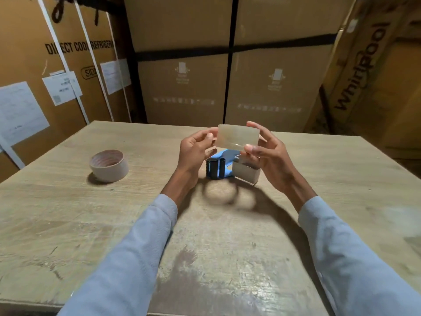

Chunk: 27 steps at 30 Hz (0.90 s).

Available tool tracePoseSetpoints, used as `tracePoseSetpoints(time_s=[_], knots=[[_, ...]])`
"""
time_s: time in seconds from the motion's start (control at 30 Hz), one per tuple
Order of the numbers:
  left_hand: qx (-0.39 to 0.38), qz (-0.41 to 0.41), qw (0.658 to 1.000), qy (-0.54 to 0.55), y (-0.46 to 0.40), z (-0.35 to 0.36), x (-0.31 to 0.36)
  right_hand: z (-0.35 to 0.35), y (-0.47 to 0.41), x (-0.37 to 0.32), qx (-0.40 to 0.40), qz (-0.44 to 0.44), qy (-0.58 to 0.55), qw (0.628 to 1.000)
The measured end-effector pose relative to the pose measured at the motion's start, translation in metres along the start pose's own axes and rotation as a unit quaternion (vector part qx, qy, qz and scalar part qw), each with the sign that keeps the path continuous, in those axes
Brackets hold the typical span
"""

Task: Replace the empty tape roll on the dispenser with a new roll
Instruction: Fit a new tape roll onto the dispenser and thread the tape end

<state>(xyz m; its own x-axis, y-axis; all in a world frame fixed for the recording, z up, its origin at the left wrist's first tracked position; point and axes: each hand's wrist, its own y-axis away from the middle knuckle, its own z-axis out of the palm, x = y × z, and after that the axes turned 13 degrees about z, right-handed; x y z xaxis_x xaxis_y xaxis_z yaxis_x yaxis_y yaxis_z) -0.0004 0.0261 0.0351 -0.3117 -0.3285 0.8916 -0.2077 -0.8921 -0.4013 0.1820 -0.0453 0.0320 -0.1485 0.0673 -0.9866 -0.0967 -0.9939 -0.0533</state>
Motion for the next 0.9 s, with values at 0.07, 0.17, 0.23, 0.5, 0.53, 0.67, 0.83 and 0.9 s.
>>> tracePoseSetpoints(time_s=[0.07,0.17,0.23,0.5,0.53,0.67,0.83,0.9], knots=[[-0.011,0.011,1.000,-0.009,-0.001,0.003,-0.001,-0.007,-0.001,0.003,0.015,-0.006,-0.031,0.999],[-0.034,0.013,0.999,-0.015,0.000,0.010,-0.005,-0.014,-0.005,0.002,0.029,-0.006,-0.040,0.999],[-0.038,0.031,0.999,-0.018,0.000,0.013,-0.010,-0.017,-0.008,0.002,0.035,-0.011,-0.041,0.998],[0.011,0.070,0.994,-0.077,0.005,0.018,-0.022,-0.023,-0.007,0.006,0.049,-0.016,0.001,0.999],[0.011,0.068,0.994,-0.081,0.005,0.019,-0.021,-0.023,-0.007,0.007,0.050,-0.020,0.005,0.999],[0.006,0.047,0.996,-0.070,0.006,0.019,-0.018,-0.026,-0.007,0.005,0.043,-0.028,0.019,0.998],[0.023,0.023,0.998,-0.055,0.007,0.019,-0.015,-0.026,-0.005,0.004,0.033,-0.021,0.021,0.999],[0.032,0.019,0.998,-0.059,0.007,0.020,-0.015,-0.024,-0.004,0.003,0.032,-0.018,0.027,0.999]])
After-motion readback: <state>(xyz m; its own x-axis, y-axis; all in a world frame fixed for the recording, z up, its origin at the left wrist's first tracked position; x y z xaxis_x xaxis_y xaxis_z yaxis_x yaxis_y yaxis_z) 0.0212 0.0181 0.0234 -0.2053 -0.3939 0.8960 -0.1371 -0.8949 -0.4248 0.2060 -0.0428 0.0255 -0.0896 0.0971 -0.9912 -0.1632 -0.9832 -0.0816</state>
